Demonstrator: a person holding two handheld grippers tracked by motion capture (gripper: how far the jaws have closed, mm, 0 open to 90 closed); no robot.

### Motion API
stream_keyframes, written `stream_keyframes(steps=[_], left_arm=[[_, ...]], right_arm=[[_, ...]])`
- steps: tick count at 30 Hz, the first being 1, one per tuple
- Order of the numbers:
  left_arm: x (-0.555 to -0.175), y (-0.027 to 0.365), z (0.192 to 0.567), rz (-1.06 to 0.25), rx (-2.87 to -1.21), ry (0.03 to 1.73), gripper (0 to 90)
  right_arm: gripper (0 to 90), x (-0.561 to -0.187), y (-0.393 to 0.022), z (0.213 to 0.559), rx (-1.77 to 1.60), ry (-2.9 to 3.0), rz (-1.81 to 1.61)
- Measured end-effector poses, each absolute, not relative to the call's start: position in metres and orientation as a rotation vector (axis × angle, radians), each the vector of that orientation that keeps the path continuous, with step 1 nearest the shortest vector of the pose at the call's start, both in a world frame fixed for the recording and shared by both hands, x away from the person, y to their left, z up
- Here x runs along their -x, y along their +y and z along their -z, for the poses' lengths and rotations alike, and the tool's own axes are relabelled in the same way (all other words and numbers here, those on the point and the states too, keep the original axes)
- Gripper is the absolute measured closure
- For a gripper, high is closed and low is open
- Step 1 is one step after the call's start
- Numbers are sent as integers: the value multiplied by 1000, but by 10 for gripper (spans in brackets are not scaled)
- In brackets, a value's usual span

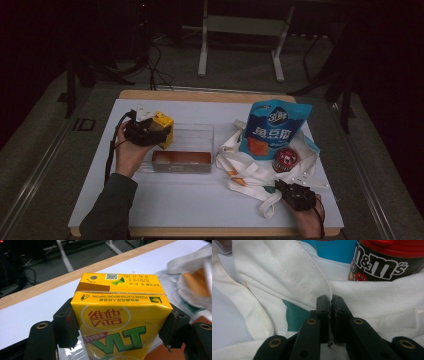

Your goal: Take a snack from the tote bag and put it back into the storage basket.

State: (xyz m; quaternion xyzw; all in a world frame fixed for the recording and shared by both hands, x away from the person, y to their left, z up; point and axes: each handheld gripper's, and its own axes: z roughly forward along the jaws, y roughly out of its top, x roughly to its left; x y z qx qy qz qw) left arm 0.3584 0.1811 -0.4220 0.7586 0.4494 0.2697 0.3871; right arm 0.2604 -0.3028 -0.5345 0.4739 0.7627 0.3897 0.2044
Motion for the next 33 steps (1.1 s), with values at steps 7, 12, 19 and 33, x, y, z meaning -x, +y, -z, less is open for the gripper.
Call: stream_keyframes(steps=[7, 12, 19, 33], left_arm=[[-362, 190, 432, -691, -1911, 1208, 290], [-364, 193, 436, -688, -1899, 1231, 289], [-364, 194, 448, -666, -1931, 1262, 289], [-356, 193, 461, -674, -2013, 1271, 285]], right_arm=[[850, -260, -303, 535, -1321, 2127, -1085], [850, -260, -303, 535, -1322, 2127, -1087], [850, -260, -303, 535, -1323, 2127, -1088], [849, -260, -303, 535, -1322, 2125, -1088]])
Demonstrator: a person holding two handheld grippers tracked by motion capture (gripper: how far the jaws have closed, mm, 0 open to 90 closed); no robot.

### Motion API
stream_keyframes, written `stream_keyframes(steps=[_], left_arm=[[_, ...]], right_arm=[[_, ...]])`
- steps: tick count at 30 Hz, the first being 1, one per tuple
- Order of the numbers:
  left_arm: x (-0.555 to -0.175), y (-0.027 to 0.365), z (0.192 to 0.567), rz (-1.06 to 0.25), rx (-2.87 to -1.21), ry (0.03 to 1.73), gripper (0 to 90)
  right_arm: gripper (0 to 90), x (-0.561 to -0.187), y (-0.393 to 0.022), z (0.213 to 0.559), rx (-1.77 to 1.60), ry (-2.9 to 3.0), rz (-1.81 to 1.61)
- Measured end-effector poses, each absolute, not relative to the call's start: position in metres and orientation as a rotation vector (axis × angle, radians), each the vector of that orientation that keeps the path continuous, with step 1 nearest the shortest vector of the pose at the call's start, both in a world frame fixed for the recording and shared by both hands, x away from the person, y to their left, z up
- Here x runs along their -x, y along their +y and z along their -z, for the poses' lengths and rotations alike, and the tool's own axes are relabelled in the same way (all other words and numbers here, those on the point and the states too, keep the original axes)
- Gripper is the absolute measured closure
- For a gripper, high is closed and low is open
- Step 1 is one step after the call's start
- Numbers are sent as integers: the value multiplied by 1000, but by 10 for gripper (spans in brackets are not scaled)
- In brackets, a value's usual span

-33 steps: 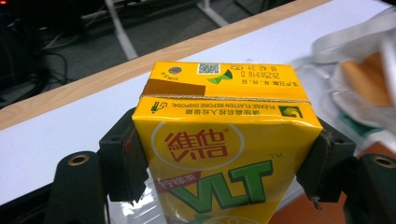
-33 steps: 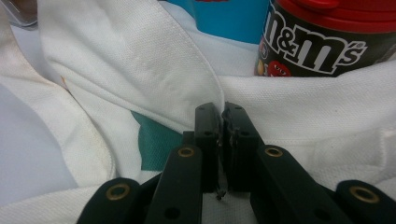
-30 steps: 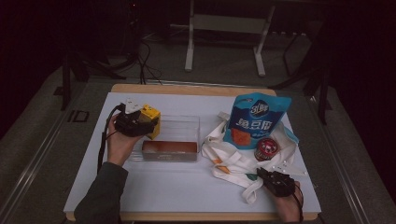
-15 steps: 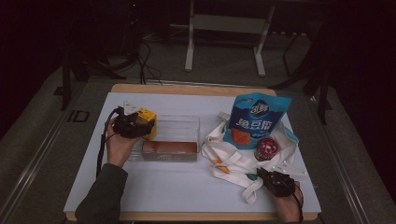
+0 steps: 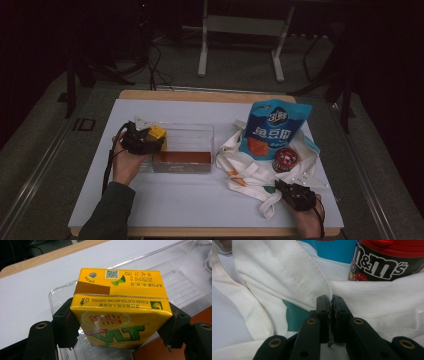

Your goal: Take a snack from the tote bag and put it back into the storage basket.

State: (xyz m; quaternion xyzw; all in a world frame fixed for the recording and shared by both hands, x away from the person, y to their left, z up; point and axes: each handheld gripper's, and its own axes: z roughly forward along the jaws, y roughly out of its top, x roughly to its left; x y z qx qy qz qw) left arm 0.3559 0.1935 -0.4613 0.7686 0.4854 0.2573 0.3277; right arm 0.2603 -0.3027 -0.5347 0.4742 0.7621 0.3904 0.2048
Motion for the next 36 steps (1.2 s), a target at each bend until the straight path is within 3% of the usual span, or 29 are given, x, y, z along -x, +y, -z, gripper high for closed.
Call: stream_keyframes(steps=[27, 36], left_arm=[[-340, 205, 462, -623, -2018, 1407, 267], [-324, 215, 458, -623, -2018, 1372, 294]], right_arm=[[849, -260, -303, 535, -1324, 2124, -1089], [848, -260, -303, 535, -1324, 2124, -1087]])
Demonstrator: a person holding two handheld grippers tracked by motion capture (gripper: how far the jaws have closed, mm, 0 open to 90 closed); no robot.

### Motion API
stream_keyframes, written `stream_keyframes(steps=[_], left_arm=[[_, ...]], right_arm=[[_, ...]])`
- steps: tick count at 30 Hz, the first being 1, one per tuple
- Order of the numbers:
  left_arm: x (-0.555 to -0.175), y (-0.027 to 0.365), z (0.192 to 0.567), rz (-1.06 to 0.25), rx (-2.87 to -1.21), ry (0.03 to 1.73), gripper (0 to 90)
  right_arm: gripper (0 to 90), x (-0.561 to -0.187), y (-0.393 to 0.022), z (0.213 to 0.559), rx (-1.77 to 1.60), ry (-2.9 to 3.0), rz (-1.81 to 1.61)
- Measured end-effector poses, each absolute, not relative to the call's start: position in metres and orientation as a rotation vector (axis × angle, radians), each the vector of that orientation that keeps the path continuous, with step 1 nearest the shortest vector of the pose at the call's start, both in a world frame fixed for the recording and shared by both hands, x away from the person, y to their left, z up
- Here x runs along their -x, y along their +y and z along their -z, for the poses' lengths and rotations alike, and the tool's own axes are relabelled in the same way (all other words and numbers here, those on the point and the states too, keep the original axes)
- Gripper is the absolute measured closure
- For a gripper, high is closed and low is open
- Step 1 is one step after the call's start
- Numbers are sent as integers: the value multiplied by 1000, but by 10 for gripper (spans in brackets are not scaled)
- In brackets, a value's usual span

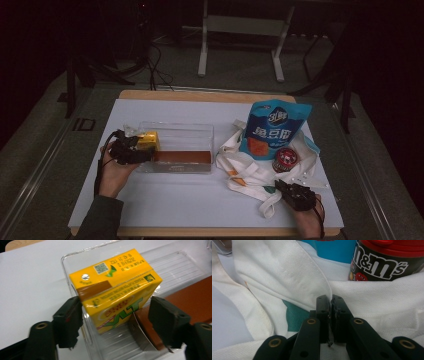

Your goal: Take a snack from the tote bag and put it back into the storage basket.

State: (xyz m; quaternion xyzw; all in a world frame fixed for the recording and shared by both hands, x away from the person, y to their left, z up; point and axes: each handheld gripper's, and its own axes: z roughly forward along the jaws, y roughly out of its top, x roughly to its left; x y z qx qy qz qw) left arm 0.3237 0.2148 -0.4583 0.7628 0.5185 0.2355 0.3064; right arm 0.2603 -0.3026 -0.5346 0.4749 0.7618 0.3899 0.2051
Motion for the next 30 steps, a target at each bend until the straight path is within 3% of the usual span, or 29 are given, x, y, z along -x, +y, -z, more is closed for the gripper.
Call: stream_keyframes(steps=[19, 30], left_arm=[[-320, 212, 434, -679, -1996, 1256, 215], [-319, 197, 420, -690, -1997, 1172, 219]], right_arm=[[841, -260, -303, 535, -1323, 2127, -1090], [836, -261, -303, 535, -1333, 2122, -1097]])
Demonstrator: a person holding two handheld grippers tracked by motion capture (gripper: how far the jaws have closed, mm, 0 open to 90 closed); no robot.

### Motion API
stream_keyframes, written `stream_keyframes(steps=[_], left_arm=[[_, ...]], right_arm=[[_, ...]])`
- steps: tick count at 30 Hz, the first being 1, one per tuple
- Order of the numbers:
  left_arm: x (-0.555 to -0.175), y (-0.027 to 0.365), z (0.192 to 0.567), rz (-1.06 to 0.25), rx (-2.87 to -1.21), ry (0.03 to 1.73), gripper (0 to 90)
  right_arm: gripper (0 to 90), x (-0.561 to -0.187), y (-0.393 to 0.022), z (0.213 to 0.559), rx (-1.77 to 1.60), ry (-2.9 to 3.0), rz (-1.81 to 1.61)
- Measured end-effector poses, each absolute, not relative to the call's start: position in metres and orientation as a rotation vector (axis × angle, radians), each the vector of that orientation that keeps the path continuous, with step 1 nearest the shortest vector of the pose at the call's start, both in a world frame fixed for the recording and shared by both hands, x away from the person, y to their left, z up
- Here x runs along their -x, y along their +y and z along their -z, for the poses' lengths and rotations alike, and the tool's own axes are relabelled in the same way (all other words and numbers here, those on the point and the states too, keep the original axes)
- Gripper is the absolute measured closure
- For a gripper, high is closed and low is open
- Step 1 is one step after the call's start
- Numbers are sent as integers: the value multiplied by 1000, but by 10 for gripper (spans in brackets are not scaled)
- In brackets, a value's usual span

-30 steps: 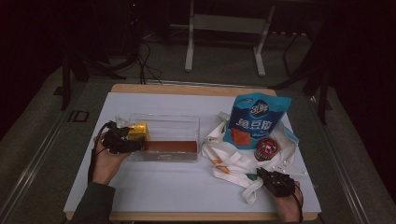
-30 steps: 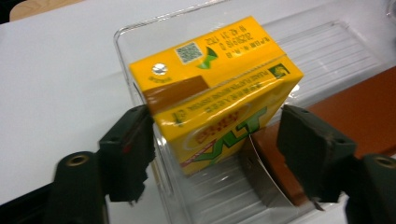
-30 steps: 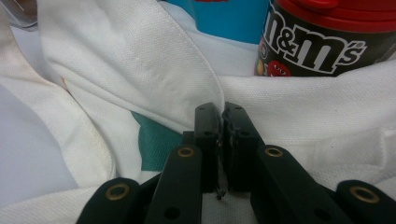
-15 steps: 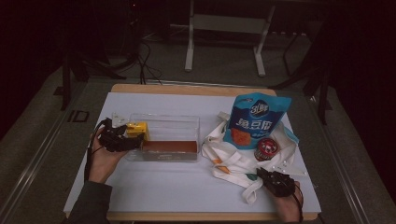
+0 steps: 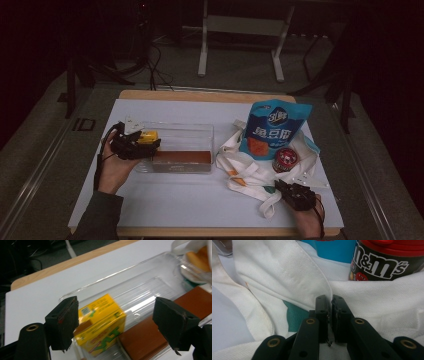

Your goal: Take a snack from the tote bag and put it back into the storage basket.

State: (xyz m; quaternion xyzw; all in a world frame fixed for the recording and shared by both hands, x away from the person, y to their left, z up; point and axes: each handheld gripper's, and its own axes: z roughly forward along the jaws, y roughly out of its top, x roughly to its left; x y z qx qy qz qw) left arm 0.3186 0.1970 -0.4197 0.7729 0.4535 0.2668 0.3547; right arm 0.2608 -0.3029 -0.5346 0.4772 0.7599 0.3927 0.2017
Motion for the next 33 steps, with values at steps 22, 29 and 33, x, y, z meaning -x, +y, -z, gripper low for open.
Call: stream_keyframes(steps=[22, 29, 33], left_arm=[[-319, 160, 423, -583, -2036, 1020, 236], [-316, 146, 431, -524, -2046, 962, 236], [-314, 142, 434, -507, -2045, 937, 236]], right_arm=[[790, -261, -298, 529, -1327, 2152, -1035], [752, -261, -295, 524, -1322, 2162, -1016], [740, -260, -294, 521, -1323, 2165, -1009]])
